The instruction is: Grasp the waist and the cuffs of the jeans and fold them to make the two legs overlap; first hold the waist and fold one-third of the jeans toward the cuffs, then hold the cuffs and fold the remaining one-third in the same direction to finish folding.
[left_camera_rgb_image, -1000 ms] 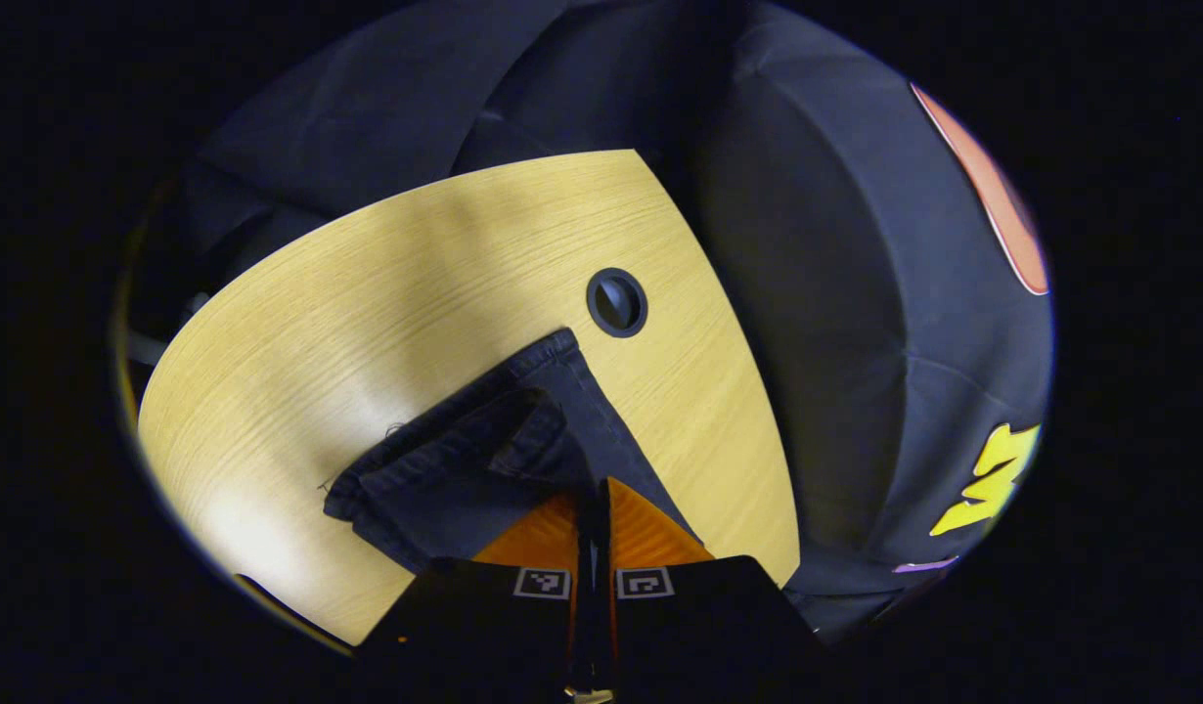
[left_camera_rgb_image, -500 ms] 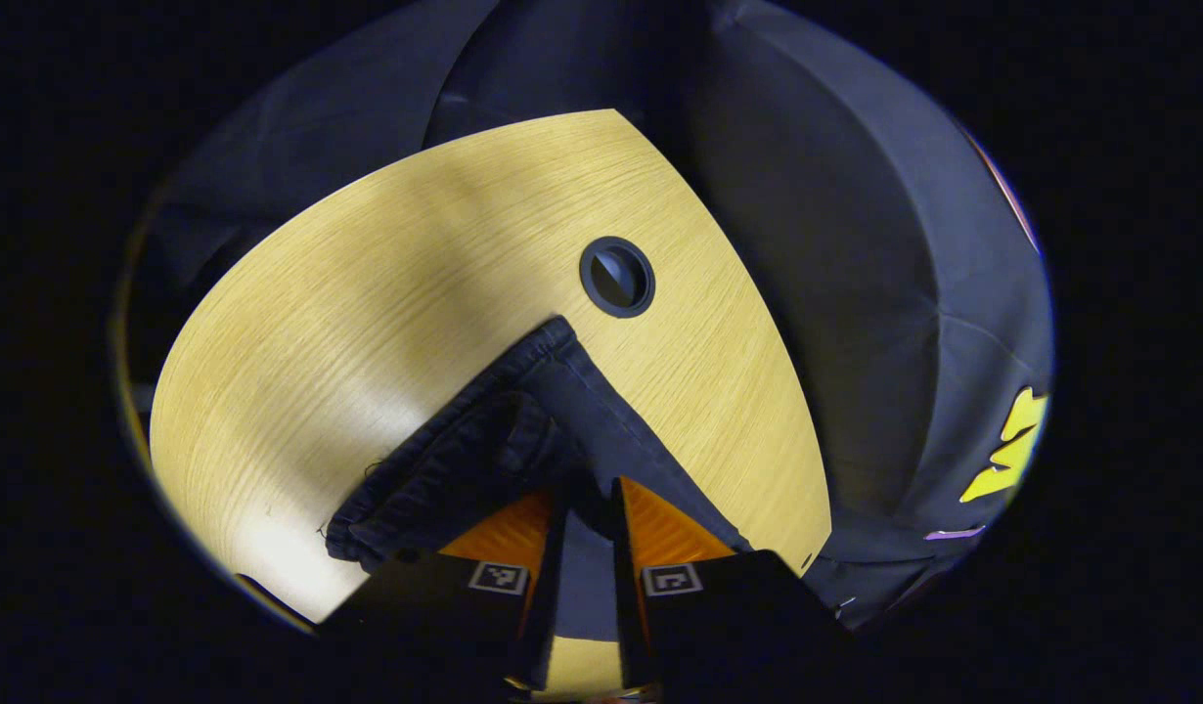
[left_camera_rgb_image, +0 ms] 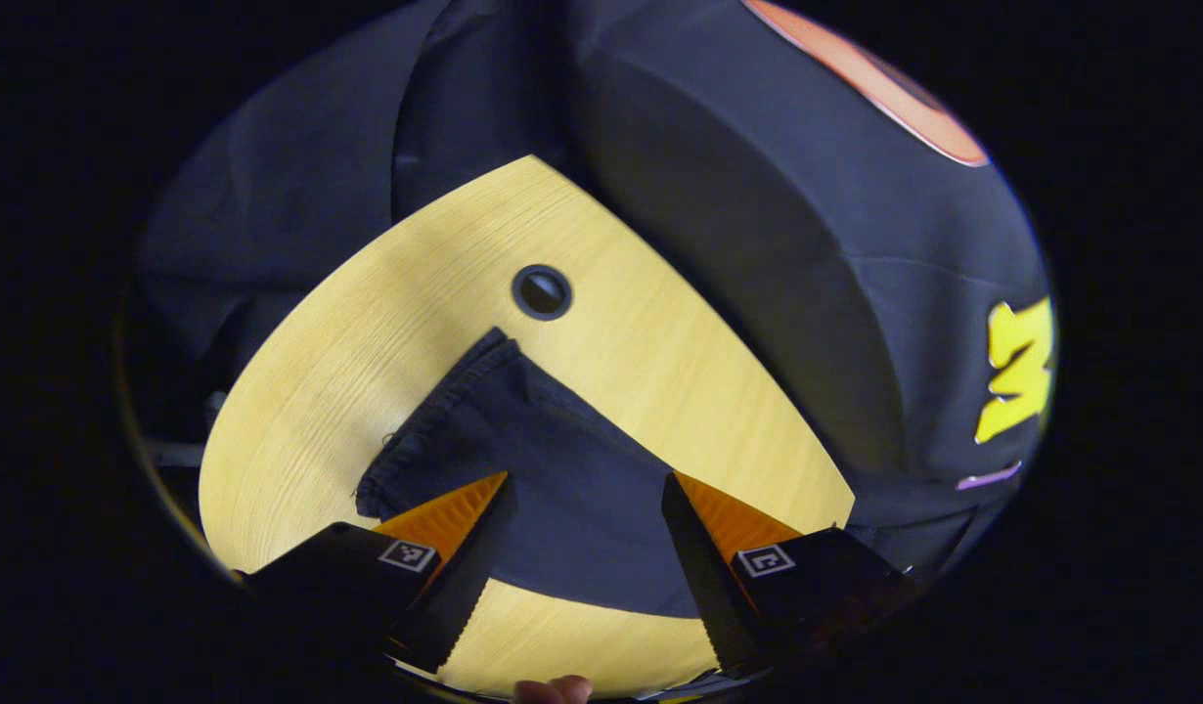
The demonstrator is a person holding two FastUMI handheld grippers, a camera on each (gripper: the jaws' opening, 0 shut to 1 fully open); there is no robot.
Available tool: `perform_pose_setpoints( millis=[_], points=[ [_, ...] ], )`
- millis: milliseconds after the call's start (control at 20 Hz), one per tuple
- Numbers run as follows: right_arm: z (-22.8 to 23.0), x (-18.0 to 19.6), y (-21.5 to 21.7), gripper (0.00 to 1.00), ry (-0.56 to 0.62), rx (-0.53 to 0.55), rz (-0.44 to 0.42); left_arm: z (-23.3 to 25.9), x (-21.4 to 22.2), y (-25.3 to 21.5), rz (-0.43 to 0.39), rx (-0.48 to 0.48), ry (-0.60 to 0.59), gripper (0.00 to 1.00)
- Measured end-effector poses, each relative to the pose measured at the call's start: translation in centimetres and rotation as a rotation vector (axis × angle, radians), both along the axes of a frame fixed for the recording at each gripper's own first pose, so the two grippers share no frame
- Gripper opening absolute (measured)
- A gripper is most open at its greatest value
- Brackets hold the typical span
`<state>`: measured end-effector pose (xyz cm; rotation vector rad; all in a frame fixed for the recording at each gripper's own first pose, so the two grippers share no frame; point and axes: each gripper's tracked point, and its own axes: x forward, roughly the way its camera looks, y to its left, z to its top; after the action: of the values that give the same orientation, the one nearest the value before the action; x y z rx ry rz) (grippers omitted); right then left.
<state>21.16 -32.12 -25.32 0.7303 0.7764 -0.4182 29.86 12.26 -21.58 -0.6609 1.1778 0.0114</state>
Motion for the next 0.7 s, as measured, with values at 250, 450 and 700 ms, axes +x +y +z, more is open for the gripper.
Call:
perform_pose_setpoints(
  millis=[250,450,700],
  points=[
    [6.9,-4.9,1.6,0.87,-0.136,-0.175,0.126,11.0,-4.8,-4.2,-0.221,0.136,-0.233,0.96],
    [11.6,-10.8,3.6,0.92,-0.218,-0.342,0.242,15.9,-9.5,-7.2,-0.299,0.296,-0.442,0.96],
    [14.5,-15.4,7.4,0.98,-0.299,-0.463,0.343,15.1,-15.4,-8.1,-0.145,0.444,-0.614,0.99]
  ],
)
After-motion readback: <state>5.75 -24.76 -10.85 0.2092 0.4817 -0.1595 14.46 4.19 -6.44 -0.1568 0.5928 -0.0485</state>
